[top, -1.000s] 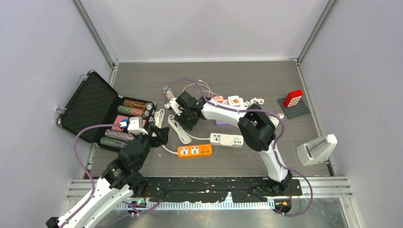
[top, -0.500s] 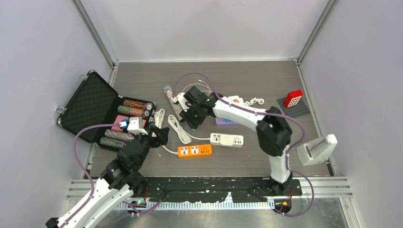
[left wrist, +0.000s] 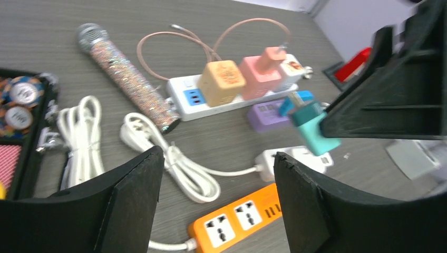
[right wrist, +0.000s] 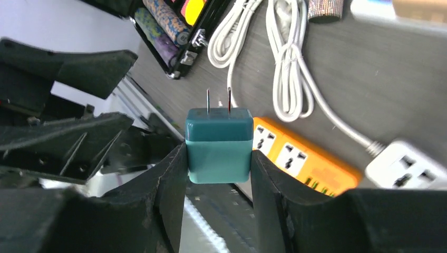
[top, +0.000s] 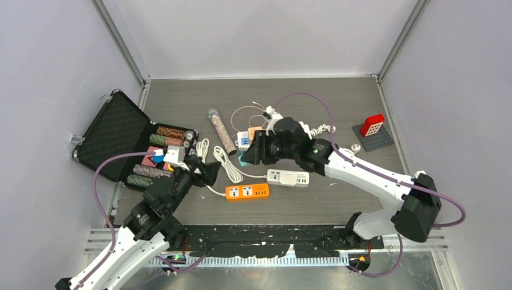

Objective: Insert the plug

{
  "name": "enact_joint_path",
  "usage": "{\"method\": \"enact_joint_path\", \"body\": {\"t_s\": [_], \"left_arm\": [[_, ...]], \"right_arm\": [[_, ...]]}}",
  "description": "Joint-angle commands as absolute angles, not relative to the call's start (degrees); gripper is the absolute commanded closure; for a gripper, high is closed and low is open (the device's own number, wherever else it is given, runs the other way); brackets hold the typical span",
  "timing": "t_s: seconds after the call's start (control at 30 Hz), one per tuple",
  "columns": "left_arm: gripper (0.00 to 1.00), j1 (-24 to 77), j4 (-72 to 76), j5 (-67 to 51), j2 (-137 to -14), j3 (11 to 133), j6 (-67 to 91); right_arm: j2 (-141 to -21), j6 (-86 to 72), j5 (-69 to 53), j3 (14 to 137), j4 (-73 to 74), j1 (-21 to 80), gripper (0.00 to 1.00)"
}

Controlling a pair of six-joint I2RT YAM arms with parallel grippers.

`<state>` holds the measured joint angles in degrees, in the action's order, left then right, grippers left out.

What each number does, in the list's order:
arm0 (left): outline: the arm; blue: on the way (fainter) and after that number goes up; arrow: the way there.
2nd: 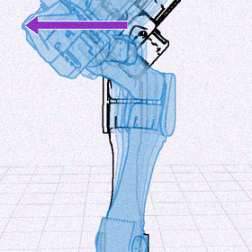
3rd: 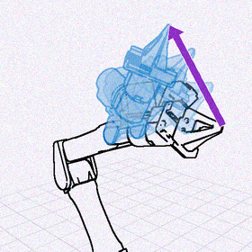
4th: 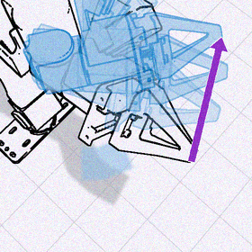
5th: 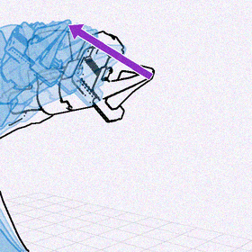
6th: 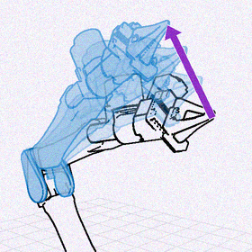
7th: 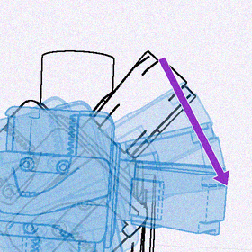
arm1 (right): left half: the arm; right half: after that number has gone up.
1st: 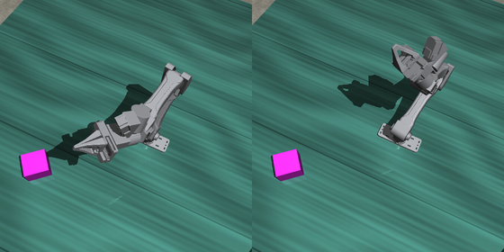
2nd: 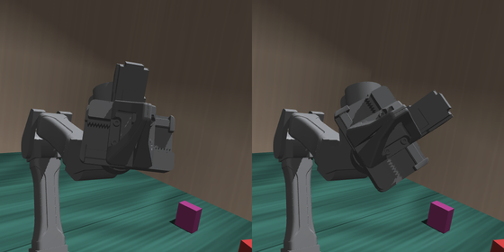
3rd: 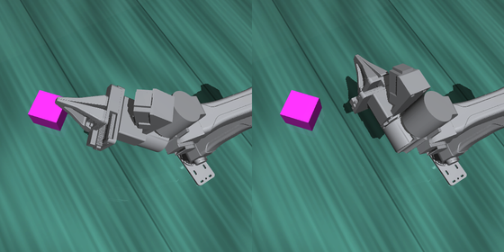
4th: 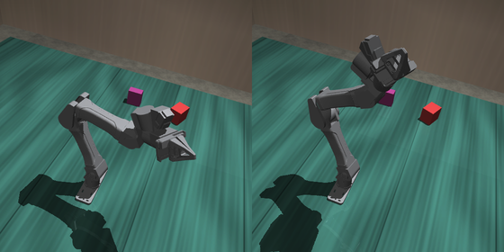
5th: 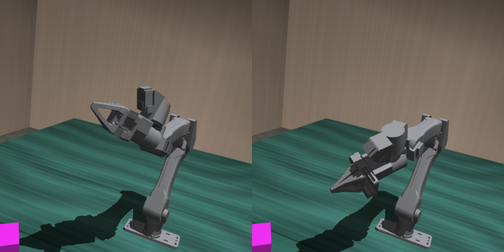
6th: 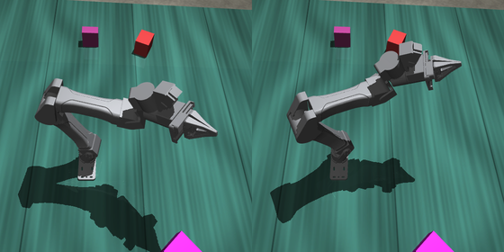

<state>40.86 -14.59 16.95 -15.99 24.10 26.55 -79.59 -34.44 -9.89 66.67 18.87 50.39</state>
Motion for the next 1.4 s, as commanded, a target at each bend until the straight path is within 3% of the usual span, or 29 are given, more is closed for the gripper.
{"method": "enact_joint_path", "body": {"t_s": [0.0, 0.2, 0.47, 0.87, 1.03, 1.37], "left_arm": [[0.26, 40.7, -8.49, 5.11, -19.87, 27.75, 25.78], [0.27, 41.76, -1.37, -4.94, -25.36, 28.87, 22.72], [0.25, 46.49, 13.83, -2.98, -33.37, 28.33, 25.01], [0.22, 52.73, 21.88, 17.91, -45.19, 32.62, 22.27], [0.21, 52.73, 22.86, 18.17, -49.53, 34.72, 23.03], [0.32, 52.82, 21.4, 19.21, -53.86, 37.48, 23.72]], "right_arm": [[-70.9, -66.32, -4.41, 56.57, 0.76, 50.47, 0.84], [-64.14, -85.45, 7.42, 49.76, -1.24, 50.61, 0.86], [-60.1, -96.77, 13.22, 46.09, -1.51, 50.65, 0.86], [-63.9, -99.82, 9.98, 49.26, -1.9, 50.71, 0.87], [-64.41, -100.35, 9.03, 48.82, -3.45, 50.77, 0.87], [-64.08, -99.76, 8.87, 48.35, -4.6, 50.82, 0.87]]}}
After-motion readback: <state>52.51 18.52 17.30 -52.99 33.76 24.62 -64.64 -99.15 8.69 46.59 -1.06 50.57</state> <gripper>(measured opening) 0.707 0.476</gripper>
